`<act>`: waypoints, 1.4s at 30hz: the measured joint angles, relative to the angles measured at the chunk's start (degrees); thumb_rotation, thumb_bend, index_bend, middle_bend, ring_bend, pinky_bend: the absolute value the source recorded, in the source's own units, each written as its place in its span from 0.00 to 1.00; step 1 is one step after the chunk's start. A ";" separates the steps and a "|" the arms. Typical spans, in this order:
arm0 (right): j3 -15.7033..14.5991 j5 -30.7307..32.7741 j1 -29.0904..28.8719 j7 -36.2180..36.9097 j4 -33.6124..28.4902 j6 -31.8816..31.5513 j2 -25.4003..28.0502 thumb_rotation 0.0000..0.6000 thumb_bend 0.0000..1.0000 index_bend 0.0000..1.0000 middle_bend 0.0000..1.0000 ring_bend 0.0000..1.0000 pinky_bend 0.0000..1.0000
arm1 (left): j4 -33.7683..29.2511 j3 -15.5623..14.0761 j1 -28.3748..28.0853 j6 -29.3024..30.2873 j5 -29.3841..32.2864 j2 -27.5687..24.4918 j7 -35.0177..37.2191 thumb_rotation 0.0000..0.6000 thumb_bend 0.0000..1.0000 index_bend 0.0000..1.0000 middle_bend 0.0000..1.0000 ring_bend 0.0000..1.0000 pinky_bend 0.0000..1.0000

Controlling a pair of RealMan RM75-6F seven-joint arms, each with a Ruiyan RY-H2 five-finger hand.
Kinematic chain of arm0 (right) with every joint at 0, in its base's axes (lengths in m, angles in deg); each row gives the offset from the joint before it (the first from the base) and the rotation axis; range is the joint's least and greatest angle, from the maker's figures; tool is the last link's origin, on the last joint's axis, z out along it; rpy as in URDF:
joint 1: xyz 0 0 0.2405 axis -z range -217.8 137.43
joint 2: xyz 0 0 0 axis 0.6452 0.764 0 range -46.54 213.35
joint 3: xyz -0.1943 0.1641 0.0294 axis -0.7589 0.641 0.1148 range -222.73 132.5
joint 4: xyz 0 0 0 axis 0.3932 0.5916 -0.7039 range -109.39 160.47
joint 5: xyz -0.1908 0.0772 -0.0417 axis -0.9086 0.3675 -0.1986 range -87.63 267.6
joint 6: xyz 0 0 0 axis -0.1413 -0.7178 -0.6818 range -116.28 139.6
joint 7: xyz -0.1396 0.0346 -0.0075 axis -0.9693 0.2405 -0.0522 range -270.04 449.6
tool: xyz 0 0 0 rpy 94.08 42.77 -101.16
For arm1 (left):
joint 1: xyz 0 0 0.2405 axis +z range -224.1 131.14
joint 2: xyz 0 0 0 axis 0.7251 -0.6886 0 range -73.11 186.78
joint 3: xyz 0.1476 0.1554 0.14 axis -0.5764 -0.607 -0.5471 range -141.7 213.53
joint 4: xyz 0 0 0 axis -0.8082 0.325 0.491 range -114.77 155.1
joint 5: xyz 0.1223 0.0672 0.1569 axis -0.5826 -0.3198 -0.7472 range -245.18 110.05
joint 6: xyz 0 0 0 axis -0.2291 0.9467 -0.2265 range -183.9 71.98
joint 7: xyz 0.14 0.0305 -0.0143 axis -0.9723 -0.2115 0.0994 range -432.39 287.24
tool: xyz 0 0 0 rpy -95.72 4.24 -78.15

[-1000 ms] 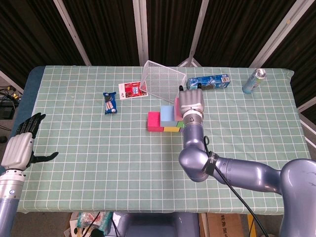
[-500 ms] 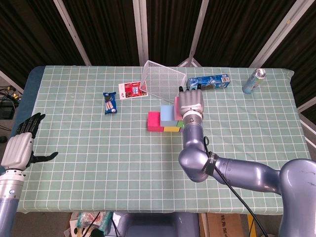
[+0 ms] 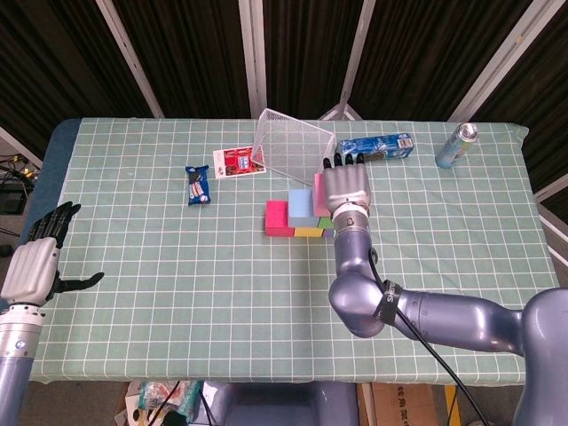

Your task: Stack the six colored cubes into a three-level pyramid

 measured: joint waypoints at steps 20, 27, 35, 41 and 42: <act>-4.53 -24.34 21.57 23.16 -23.05 -3.67 20.51 1.00 0.24 0.00 0.00 0.00 0.00 | 1.27 -0.16 0.42 1.29 -1.71 1.35 -0.02 1.00 0.13 0.00 0.00 0.00 0.00; -10.45 -35.08 32.16 34.79 -24.97 -1.86 23.91 1.00 0.24 0.00 0.00 0.00 0.00 | 2.89 -0.17 0.37 1.44 -1.69 2.90 -0.07 1.00 0.13 0.00 0.00 0.00 0.00; -17.94 -49.36 42.03 45.41 -23.75 -0.52 22.74 1.00 0.24 0.00 0.00 0.00 0.00 | 3.94 -0.36 0.44 1.77 -2.28 4.37 -0.20 1.00 0.13 0.00 0.00 0.00 0.00; -22.88 -57.58 47.11 49.93 -20.73 0.30 19.54 1.00 0.24 0.00 0.00 0.00 0.00 | 3.33 0.21 0.80 2.35 -2.72 3.96 0.75 1.00 0.13 0.00 0.00 0.00 0.00; -23.51 -58.48 47.69 50.39 -20.15 0.48 18.95 1.00 0.24 0.00 0.00 0.00 0.00 | 3.22 0.25 0.87 2.45 -2.82 3.82 0.78 1.00 0.13 0.00 0.00 0.00 0.00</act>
